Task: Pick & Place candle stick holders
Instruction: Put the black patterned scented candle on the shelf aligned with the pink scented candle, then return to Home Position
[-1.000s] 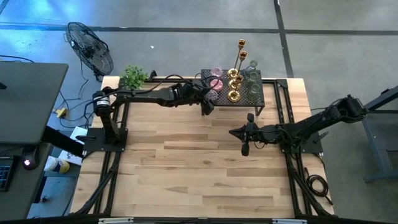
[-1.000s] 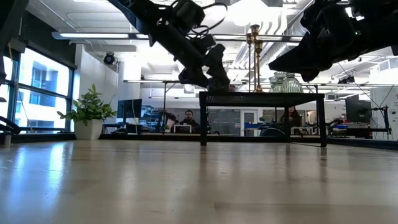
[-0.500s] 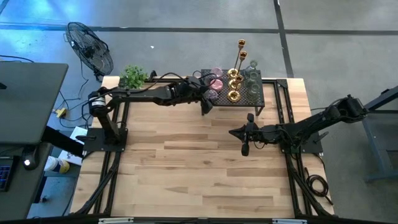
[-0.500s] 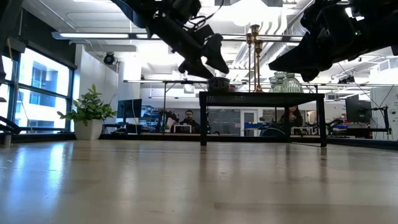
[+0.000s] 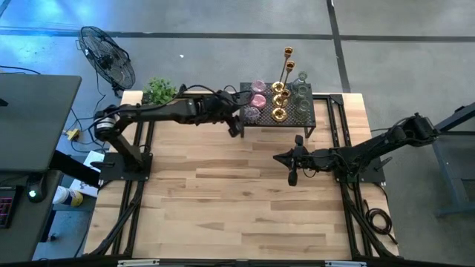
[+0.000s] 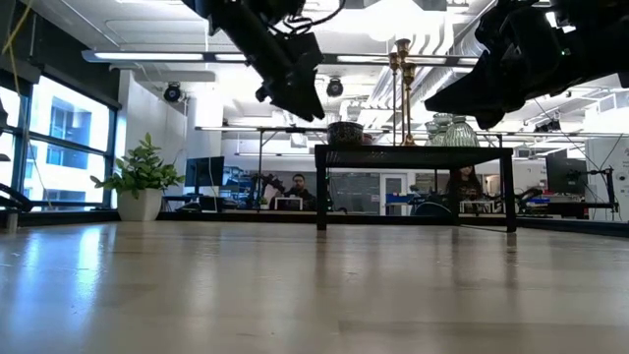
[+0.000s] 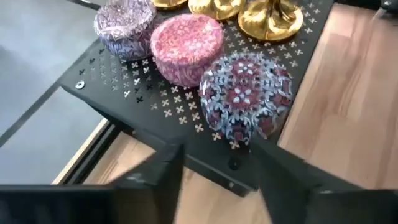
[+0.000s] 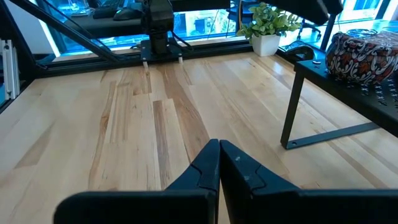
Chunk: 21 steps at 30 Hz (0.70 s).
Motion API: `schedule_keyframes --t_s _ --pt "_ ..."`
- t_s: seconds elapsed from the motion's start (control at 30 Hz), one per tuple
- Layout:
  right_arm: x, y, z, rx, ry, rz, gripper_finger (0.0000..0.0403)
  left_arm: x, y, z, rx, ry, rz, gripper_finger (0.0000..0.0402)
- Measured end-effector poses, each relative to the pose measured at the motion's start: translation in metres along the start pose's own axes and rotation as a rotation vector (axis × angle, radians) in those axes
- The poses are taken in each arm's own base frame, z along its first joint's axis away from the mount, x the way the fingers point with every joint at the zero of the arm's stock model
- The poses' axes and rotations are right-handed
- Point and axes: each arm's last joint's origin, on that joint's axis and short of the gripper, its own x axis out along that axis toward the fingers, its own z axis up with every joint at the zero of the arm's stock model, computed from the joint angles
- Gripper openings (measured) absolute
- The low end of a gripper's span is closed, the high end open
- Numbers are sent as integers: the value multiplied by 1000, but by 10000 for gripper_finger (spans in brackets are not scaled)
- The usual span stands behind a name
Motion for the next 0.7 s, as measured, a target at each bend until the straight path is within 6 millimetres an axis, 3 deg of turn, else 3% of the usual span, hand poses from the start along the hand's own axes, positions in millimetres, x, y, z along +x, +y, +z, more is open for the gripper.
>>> schedule_keyframes --t_s 0.2,0.33,0.7 --pt "0 0 0 0 0 0 1 13 -1 -6 1 27 60 63" --pt "0 0 0 0 1 2 2 19 -4 -4 -3 -1 15 16" --pt "0 0 0 0 1 2 2 34 -8 -9 -8 3 -27 3"
